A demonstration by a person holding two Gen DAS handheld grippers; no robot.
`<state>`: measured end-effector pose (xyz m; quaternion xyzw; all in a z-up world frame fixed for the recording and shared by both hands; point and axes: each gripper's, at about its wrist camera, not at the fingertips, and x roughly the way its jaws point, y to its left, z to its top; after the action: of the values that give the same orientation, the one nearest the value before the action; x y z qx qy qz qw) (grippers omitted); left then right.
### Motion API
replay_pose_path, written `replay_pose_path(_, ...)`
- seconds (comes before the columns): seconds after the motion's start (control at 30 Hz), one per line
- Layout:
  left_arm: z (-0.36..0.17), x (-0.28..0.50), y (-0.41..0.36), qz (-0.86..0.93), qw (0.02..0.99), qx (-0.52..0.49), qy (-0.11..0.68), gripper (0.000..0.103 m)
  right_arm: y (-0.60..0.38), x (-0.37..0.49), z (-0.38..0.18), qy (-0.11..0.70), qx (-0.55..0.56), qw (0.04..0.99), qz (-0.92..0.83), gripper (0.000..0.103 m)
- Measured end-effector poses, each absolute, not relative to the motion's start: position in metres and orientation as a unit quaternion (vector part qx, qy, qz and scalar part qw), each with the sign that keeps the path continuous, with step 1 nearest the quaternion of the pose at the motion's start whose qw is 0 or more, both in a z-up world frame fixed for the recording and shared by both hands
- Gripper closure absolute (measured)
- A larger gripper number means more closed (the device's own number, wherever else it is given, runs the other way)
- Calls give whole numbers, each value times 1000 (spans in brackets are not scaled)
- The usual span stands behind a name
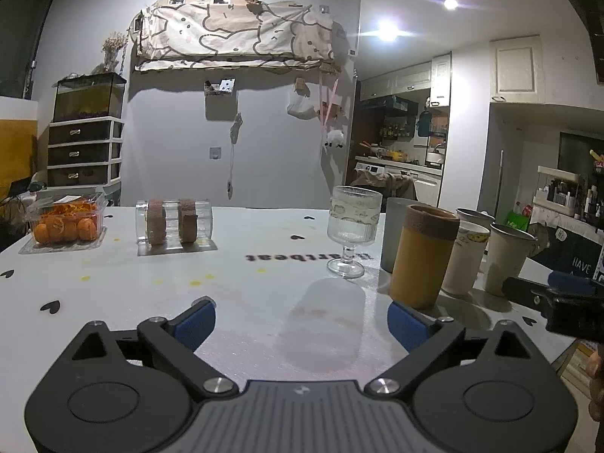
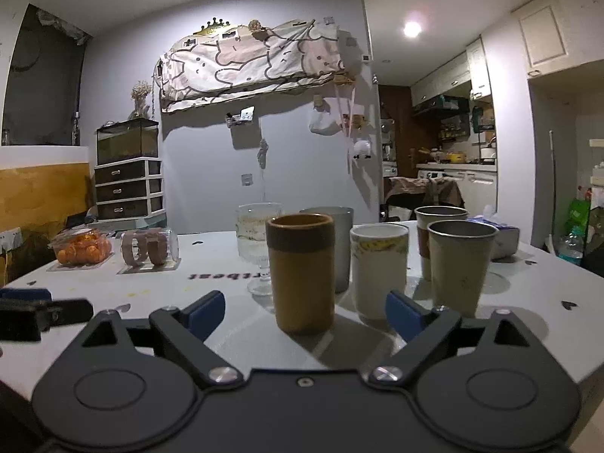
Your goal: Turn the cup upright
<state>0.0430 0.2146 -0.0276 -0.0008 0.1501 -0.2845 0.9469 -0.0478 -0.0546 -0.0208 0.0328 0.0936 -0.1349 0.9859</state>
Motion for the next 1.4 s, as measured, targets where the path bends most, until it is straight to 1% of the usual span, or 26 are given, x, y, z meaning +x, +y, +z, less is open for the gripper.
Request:
replay_pose_path(0.1, -28, 39, 214, -280, 950, 2, 139, 0, -50, -56, -25, 78, 18, 986, -144, 3)
replay_pose_path(0.2, -29, 37, 214, -281, 951, 0, 132, 0, -48, -57, -26, 78, 8, 985, -152, 0)
replay_pose_path(0.4, -32, 35, 210, -277, 951, 11, 137, 0, -41, -61, -28, 73, -6, 986, -151, 0)
replay_pose_path(1.4, -32, 33, 213, -267, 955, 12, 130, 0, -43, -63, -27, 74, -1, 985, -155, 0)
